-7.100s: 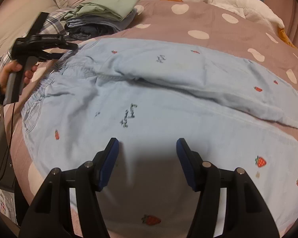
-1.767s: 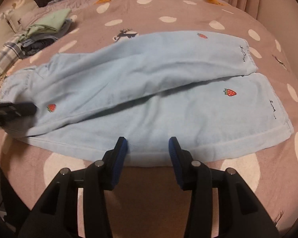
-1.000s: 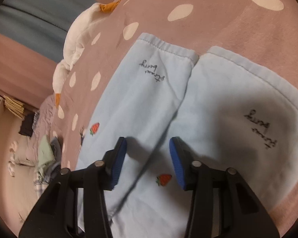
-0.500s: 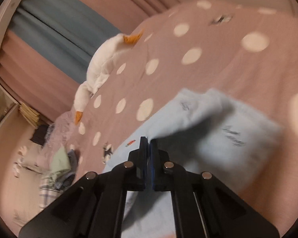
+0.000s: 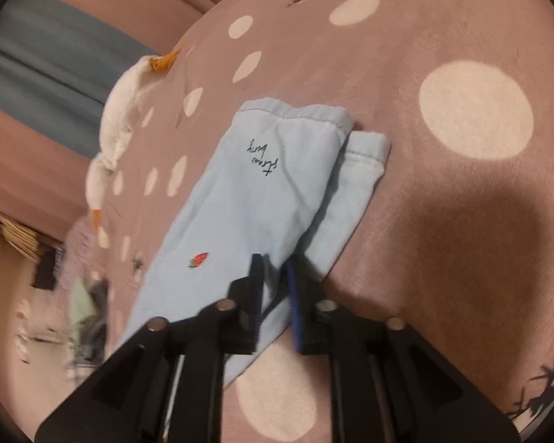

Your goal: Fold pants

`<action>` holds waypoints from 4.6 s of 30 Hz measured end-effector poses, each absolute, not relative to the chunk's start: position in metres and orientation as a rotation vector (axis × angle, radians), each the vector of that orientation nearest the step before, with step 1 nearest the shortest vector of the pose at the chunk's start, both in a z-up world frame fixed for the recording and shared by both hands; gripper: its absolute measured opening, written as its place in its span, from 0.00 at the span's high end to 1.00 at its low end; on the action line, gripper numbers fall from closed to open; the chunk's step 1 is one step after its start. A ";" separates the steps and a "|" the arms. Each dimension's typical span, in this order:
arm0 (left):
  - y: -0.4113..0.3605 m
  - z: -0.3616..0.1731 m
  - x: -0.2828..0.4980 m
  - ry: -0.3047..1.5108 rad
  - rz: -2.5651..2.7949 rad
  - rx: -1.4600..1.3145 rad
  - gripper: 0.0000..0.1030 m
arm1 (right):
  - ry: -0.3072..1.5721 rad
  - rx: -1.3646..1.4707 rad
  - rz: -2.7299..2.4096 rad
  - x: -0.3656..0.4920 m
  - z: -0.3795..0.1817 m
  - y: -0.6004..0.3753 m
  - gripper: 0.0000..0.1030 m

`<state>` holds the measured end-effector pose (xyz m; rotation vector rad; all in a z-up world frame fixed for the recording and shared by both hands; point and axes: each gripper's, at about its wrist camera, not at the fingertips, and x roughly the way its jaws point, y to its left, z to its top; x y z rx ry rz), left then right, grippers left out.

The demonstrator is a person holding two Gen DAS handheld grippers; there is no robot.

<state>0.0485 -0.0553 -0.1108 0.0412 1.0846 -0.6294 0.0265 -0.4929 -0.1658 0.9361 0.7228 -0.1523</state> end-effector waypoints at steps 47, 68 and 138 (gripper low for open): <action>0.074 -0.127 0.045 1.103 -0.371 -0.135 0.76 | 1.023 0.283 0.361 0.061 -0.148 -0.248 0.79; 0.101 -0.116 0.065 1.022 -0.318 -0.138 0.76 | 0.947 -0.056 0.513 0.203 -0.111 -0.125 0.55; -0.108 -0.116 0.073 1.112 -0.623 0.056 0.73 | 0.675 0.884 -0.177 0.070 -0.167 -0.528 0.94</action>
